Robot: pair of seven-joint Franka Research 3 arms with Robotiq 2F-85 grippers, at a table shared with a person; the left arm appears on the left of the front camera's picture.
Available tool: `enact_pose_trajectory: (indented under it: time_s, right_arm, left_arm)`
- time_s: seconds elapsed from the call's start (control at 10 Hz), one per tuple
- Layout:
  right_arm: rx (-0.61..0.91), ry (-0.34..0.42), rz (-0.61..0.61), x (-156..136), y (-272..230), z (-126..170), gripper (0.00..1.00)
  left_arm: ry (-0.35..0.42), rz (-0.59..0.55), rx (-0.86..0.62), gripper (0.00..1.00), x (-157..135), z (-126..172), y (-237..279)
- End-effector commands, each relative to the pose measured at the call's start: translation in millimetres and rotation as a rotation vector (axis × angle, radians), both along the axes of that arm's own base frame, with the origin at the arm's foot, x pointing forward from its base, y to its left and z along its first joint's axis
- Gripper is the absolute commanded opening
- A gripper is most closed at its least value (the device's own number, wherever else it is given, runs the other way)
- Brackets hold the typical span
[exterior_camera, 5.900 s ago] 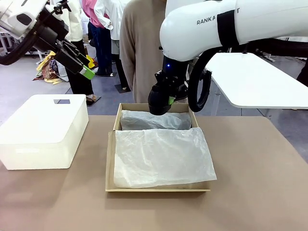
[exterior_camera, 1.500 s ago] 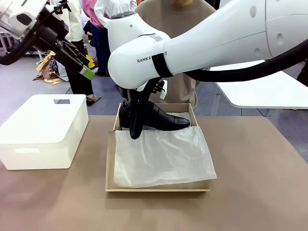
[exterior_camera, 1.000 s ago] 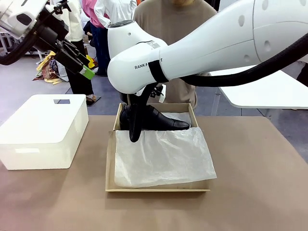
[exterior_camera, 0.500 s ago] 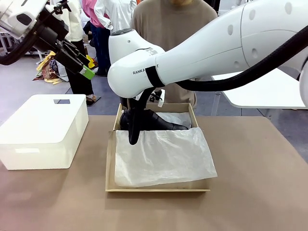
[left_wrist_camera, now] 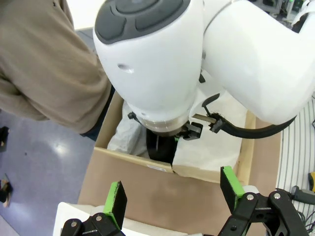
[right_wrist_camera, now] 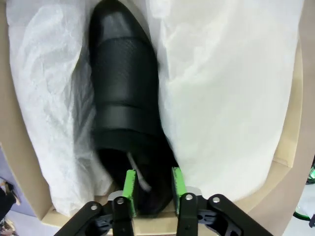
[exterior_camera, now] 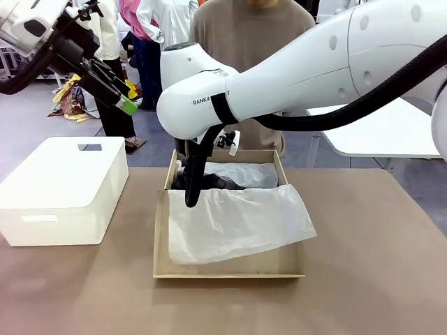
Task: Pack the shoes into the box.
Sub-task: Place the other shoe of the Shoes into the Shoes Box, then close the Shoes Box.
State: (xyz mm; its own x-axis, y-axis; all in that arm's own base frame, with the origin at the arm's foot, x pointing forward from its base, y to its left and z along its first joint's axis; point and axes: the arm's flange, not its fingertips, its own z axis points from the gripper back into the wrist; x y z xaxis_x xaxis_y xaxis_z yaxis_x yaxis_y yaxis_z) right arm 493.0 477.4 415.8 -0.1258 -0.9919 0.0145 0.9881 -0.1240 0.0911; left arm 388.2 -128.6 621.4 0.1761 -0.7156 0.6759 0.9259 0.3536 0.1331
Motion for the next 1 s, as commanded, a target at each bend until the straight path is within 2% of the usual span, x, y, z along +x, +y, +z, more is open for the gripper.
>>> enact_pose_trajectory:
  time_s: [0.0, 0.1, 0.4, 0.9]
  right_arm:
    - [0.013, 0.006, -0.02, 2, -14, 27, 0.95]
    - [0.011, 0.001, -0.036, 2, -20, 39, 1.0]
    - [0.017, -0.002, -0.042, -4, -32, 64, 1.0]
    - [0.039, -0.025, -0.035, -23, -45, 88, 1.0]
  left_arm:
    - [-0.003, -0.022, -0.023, 1.0, -1, -2, 2]
    - [-0.003, -0.022, -0.023, 1.0, -1, -2, 2]
    - [-0.003, -0.022, -0.023, 1.0, -1, -2, 2]
    - [-0.003, -0.022, -0.023, 1.0, -1, -2, 2]
